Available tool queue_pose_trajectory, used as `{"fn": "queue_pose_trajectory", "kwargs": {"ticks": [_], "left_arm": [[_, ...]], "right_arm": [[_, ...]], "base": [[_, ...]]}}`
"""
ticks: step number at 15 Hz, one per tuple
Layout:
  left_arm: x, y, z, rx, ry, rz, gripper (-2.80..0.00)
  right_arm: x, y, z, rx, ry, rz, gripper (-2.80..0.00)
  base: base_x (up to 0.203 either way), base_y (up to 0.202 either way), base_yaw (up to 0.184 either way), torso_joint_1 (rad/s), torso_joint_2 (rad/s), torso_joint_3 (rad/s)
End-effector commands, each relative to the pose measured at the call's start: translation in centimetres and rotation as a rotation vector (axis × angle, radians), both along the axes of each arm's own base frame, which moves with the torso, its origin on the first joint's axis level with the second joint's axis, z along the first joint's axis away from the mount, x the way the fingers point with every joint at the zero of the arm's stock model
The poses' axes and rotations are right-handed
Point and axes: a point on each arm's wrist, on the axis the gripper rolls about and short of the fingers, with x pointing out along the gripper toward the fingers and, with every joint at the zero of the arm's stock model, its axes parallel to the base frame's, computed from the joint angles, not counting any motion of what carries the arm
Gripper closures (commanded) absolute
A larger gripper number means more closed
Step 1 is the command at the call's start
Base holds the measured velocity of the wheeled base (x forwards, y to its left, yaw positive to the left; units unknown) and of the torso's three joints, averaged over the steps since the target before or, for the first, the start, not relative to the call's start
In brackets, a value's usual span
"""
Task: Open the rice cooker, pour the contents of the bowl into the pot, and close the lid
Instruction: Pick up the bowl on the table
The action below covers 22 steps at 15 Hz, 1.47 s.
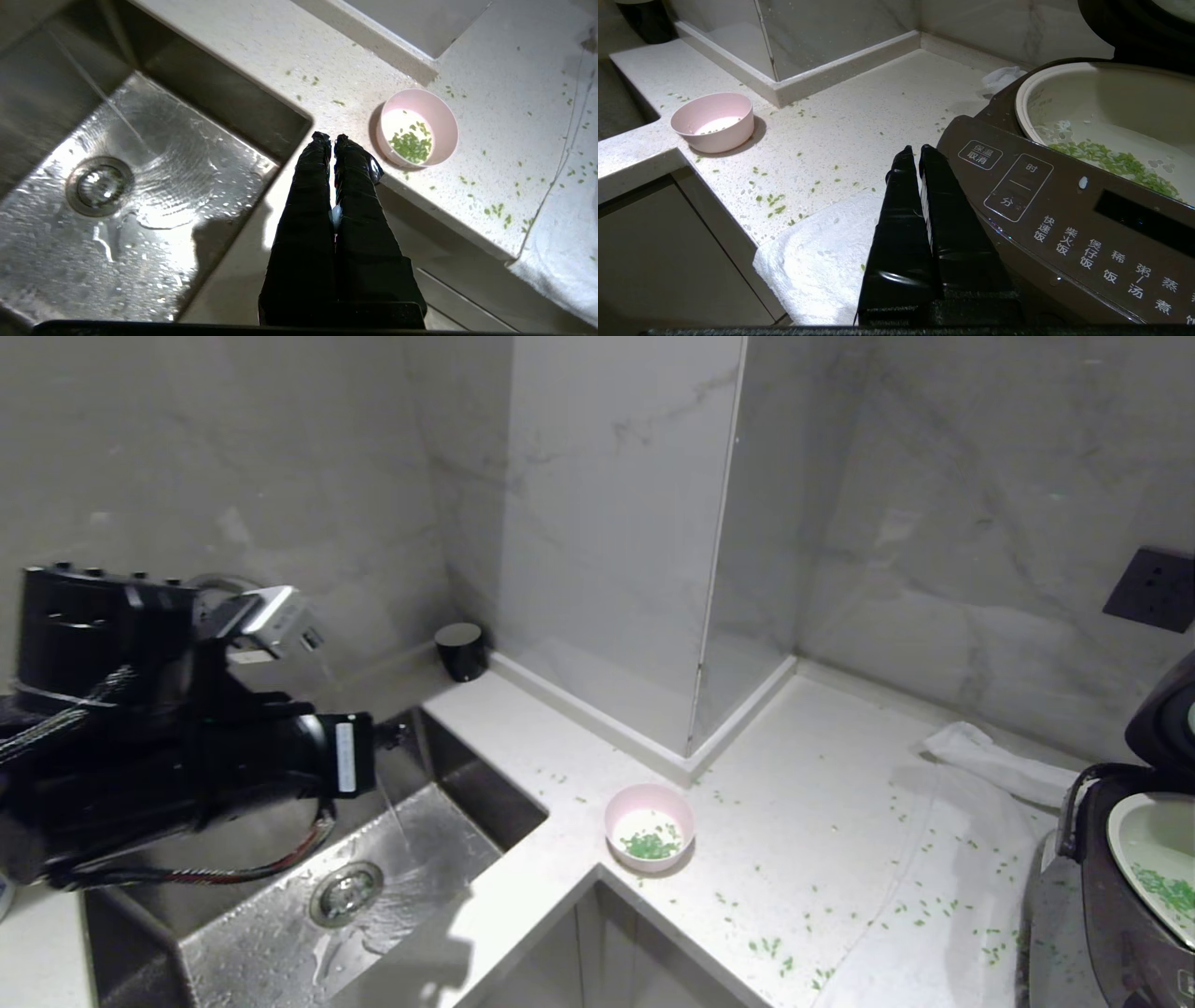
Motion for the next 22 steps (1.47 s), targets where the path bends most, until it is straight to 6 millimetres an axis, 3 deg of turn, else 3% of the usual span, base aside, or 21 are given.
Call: {"fn": "queue_pose_trajectory", "kwargs": {"ticks": [1,8,12,15,16,22], "left_arm": [[4.6,-4.4,-3.0,0.051,0.121,-0.030,0.00],[11.8,-11.0,-7.3,0.077,0.240,-0.050,0.00],[14.4,-12.8,-9.6,0.027,0.302,-0.069,0.00],[14.8,-13.8,-10.1,0.027,0.313,-0.084,0.00],[15.0,-14.1,-10.4,0.026,0.317,-0.085,-2.80],[14.9,-16.2,-12.4,0.007,0.376,-0.084,-2.80]], "right_arm": [[0.0,0.0,0.0,-0.001,0.002,0.001,0.00],[0.0,0.0,0.0,-0.001,0.002,0.001,0.00],[0.0,0.0,0.0,0.001,0.002,0.001,0.00],[0.0,0.0,0.0,0.001,0.002,0.001,0.00],[0.0,0.0,0.0,0.001,0.002,0.001,0.00],[0.0,0.0,0.0,0.001,0.002,0.001,0.00]], "base": [[0.000,0.000,0.000,0.000,0.00,0.000],[0.000,0.000,0.000,0.000,0.00,0.000],[0.000,0.000,0.000,0.000,0.00,0.000],[0.000,0.000,0.000,0.000,0.00,0.000],[0.000,0.000,0.000,0.000,0.00,0.000],[0.000,0.000,0.000,0.000,0.00,0.000]]}}
